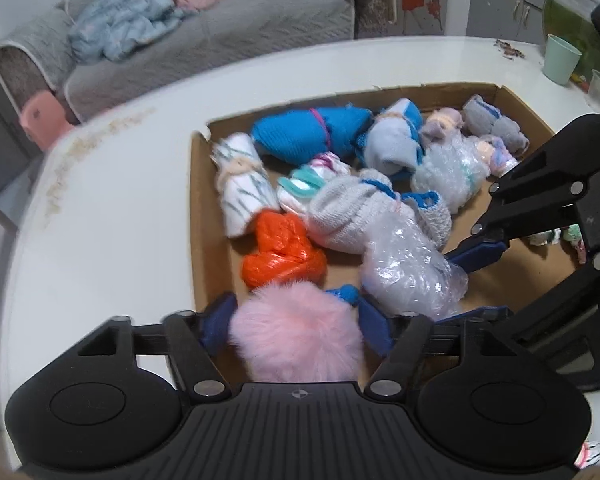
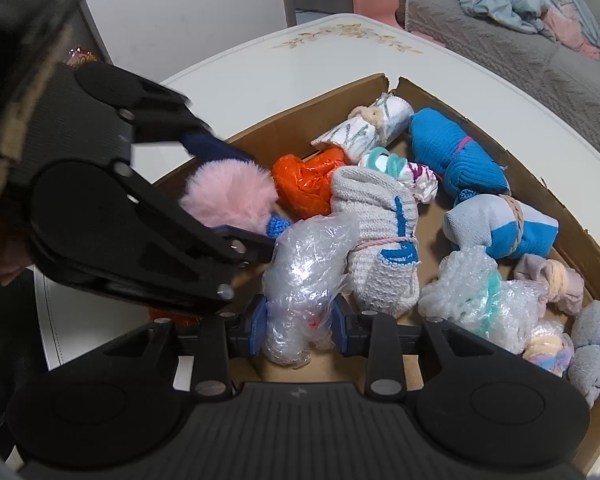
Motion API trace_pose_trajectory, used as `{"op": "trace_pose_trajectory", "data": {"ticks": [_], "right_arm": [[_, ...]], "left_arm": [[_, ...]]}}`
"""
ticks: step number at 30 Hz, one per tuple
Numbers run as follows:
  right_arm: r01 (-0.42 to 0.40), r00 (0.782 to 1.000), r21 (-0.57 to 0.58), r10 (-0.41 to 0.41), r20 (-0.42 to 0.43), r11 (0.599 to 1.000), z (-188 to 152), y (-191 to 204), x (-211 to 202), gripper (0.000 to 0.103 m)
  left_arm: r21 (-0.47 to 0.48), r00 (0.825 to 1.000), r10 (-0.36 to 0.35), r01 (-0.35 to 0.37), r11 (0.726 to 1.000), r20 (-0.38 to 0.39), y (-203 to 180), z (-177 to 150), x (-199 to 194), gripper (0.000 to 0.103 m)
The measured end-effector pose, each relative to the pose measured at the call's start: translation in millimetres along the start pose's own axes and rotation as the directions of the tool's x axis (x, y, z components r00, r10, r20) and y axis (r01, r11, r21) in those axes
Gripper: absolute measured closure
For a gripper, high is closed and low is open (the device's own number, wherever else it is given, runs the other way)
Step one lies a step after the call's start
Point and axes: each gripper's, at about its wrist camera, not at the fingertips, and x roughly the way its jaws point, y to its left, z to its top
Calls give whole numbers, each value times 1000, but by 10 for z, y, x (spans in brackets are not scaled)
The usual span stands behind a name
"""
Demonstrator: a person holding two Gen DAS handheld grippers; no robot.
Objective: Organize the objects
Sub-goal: 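Lower pom-pom sock and clear bundle into the tray and open both tools, then grasp orange bag with left tool while right tool grasps green-striped white sock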
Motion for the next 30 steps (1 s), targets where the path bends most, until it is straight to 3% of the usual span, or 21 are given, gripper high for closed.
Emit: {"op": "trace_pose_trajectory", "data": {"ticks": [11,24,30], "right_arm": [[-23,1000,-4,23,12,1000,34,46,31,59],[-2,1000,-22,1,-11,1000,16,44,-8,56],[10,1000,-20,-10,-3,1000,-18,60,-222,54]], "left_arm": [[-76,998,2,3,997,69,75,-46,-321,17],[-75,999,-28,29,997,21,82,-179,-341,16],[-57,999,-33,35,998,30,9,-145,-487,16]]}}
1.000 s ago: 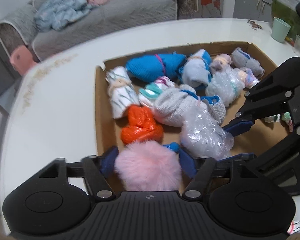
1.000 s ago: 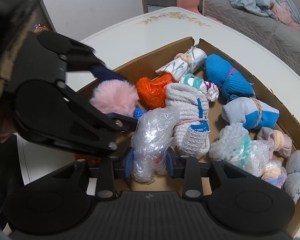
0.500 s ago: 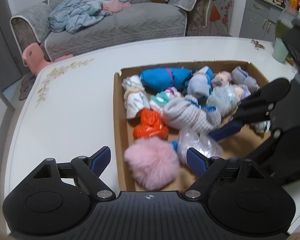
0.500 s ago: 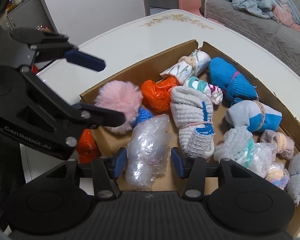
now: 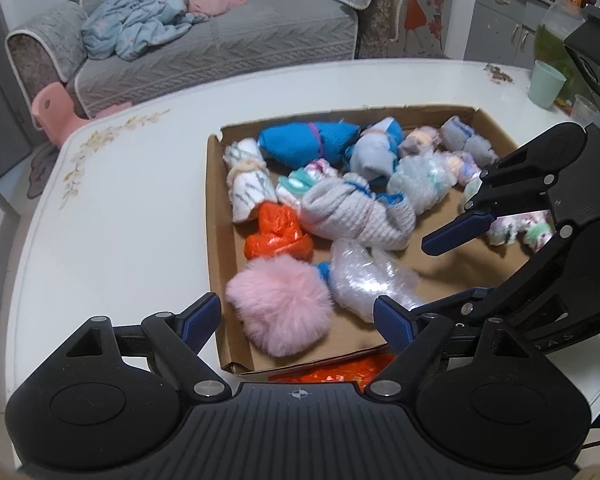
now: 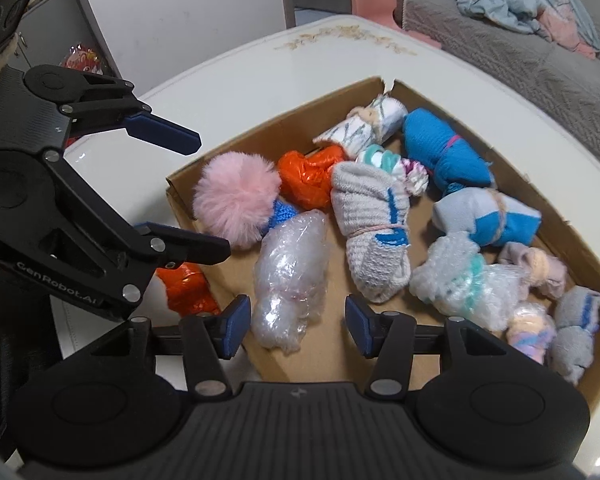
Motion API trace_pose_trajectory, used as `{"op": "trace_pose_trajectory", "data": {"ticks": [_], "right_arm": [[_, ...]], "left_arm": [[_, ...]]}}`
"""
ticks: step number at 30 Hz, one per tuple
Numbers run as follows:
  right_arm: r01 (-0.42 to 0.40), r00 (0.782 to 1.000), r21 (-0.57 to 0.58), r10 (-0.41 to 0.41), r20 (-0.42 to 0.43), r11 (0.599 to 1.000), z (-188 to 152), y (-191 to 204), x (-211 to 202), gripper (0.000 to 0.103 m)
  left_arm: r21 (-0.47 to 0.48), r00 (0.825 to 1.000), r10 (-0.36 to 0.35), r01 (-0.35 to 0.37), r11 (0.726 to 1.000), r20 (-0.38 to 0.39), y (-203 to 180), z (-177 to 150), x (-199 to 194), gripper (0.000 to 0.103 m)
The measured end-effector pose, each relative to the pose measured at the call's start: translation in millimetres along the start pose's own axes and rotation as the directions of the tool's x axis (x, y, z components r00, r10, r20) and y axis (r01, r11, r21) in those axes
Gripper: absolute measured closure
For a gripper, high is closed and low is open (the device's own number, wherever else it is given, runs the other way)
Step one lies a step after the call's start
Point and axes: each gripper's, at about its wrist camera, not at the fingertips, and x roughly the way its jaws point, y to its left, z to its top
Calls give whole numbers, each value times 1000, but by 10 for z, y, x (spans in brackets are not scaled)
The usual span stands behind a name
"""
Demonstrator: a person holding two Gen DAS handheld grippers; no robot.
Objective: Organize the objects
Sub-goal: 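Grasp orange bag with left tool while right tool grasps green-striped white sock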
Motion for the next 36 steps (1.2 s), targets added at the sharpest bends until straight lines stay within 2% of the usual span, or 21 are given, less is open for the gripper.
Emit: {"op": "trace_pose_trajectory", "data": {"ticks": [3,6,13,23,27,36], "right_arm": [[7,1000,5,-7,26,1000,-2,28,-177,52],[3,998,18,-4,63,1000,-13,40,-350,45],[25,994,33,-29,105,999,-81,121,-587,44],[52,985,55,-61,161,997,-457,376,-954,38],[75,986,67,-84,141,995,-606,500,-953,35],[89,996,72,-89,4,993,-975,727,-644,35]], "left_arm": [[3,1000,-4,4,1000,21,-29,41,-138,15],[23,999,2,-3,1000,32,-69,74,-283,15],[48,997,-12,8,999,75,-183,50,-576,14],[38,992,-1,-4,999,128,-272,-350,-916,13],[11,995,-7,6,1000,97,-325,-568,-821,12],[-164,998,0,10,986,59,-315,-1088,-526,12]]}}
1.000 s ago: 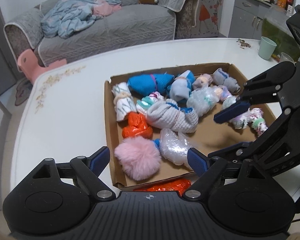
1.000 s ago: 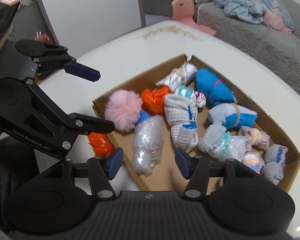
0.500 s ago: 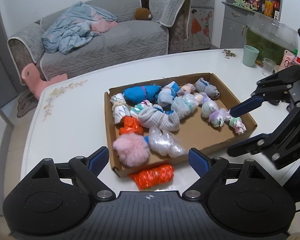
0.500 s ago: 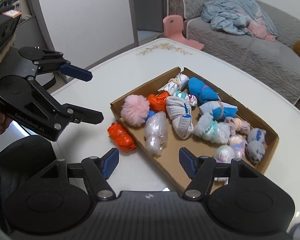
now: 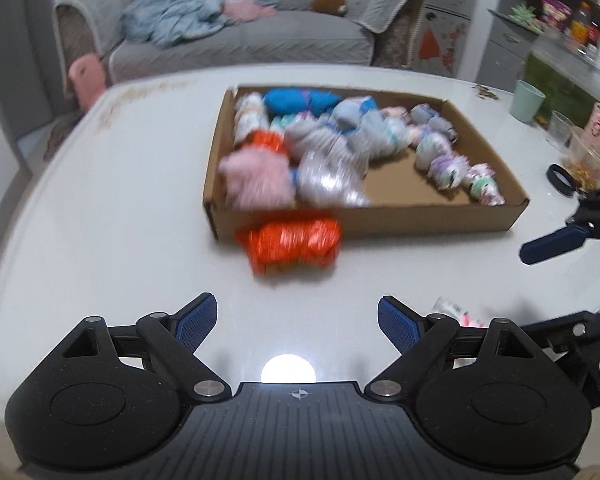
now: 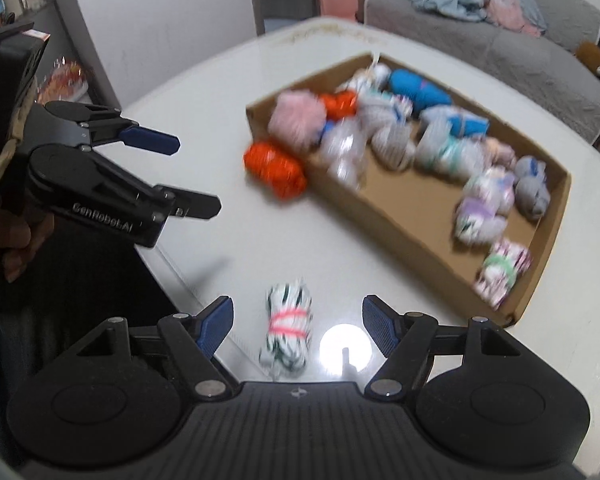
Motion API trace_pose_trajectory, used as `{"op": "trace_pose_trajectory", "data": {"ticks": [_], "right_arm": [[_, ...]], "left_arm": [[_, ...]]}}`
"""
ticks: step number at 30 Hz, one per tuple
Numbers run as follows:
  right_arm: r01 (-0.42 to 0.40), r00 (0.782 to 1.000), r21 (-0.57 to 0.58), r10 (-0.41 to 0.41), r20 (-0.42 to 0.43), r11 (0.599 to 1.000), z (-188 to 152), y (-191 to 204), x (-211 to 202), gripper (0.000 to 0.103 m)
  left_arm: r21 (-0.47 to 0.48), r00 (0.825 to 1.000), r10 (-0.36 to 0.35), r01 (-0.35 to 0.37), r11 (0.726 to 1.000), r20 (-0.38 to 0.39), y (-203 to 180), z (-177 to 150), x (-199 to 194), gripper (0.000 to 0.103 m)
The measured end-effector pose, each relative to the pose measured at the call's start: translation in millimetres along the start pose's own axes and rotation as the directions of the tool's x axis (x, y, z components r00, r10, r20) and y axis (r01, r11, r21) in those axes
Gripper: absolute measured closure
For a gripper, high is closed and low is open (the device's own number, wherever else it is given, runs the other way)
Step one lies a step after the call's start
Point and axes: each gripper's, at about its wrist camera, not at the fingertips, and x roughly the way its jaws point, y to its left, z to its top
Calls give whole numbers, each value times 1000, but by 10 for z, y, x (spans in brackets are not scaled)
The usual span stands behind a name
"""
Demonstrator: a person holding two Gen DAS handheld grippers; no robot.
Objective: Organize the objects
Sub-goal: 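Grasp orange bag with left tool while right tool grasps green-striped white sock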
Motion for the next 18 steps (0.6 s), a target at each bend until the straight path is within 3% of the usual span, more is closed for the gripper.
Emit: {"op": "trace_pose_trajectory", "data": {"ticks": [7,12,18], "right_arm": [[6,999,32,-5,-49,999,-53,34,234,36],[34,994,37,-30,-104,999,-99,63,420,57],[17,992,22,-14,-124,1000,-128,88,480,60]], "left_arm": [[-27,999,3,-4,1000,-41,-7,-71,218,12],[-53,999,4,-7,999,-52,-33,65,402,12],[-57,999,16,-19,998,-41,-94,216,552,11]]}}
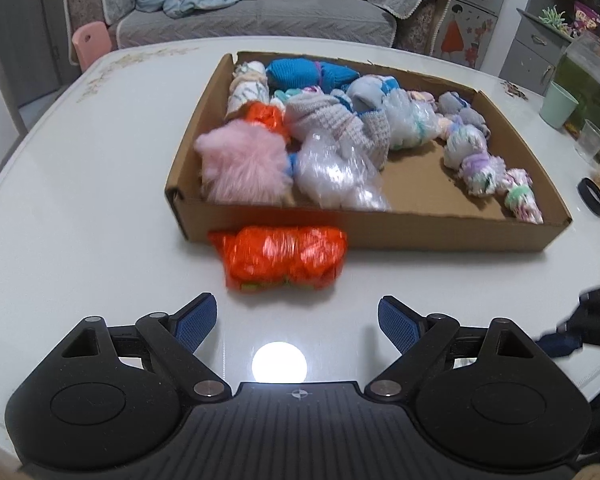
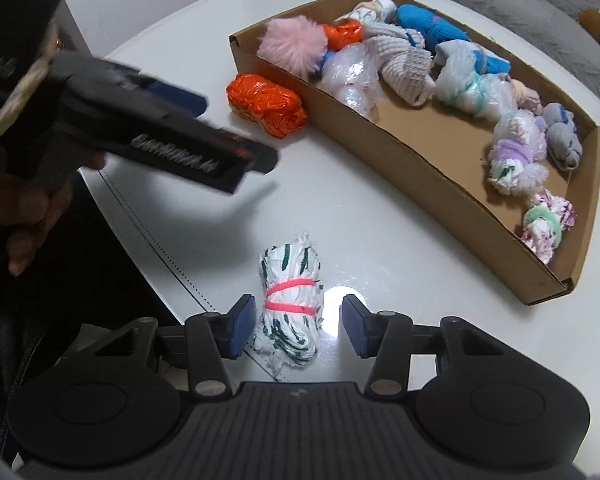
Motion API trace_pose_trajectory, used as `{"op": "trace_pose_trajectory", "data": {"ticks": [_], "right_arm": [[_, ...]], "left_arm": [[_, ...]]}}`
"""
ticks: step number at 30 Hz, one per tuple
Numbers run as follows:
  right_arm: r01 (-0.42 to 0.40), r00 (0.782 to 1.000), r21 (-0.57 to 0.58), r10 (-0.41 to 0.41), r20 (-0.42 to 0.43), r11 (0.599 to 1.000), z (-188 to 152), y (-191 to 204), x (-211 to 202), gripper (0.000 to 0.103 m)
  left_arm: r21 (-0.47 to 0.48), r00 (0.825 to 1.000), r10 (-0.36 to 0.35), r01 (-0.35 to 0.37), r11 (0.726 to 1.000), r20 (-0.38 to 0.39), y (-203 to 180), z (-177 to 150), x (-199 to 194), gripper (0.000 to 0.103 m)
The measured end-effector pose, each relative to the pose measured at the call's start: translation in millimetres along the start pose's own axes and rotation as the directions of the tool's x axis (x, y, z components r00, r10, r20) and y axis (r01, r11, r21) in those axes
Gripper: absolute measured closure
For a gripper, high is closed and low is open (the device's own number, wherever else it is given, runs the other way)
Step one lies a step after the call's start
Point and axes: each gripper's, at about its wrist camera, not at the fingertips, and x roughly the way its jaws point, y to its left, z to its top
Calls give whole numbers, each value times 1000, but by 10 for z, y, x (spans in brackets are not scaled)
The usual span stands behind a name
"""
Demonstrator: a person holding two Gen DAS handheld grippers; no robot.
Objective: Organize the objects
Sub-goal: 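Grasp orange bag with left tool while right tool grasps green-striped white sock, then lower orange bag and striped sock into the tray and open both tools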
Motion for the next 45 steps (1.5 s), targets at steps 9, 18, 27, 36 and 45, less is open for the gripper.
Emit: {"op": "trace_pose_trajectory", "data": {"ticks": [9,18,27,36,45], "right_arm": [[-18,1000,-4,18,-8,1000,-42,-21,-39,78],[-5,1000,8,5,-5,1000,-37,-106,-151,78],[9,999,65,-12,50,998,-22,-331,-456,78],[9,981,83,-25,193,996,248,-716,-843,78],[-3,965,102,-24,260,995,713,-1178,-819,78]], "left_arm": [[-2,1000,16,-16,1000,24,-4,101,181,19],[21,1000,4,-5,1000,22,-15,79,156,34],[81,998,-48,44,996,51,-32,25,-298,35],[331,982,-157,114,937,106,-264,442,-772,35],[471,971,-224,159,868,84,-777,883,-443,34]]}}
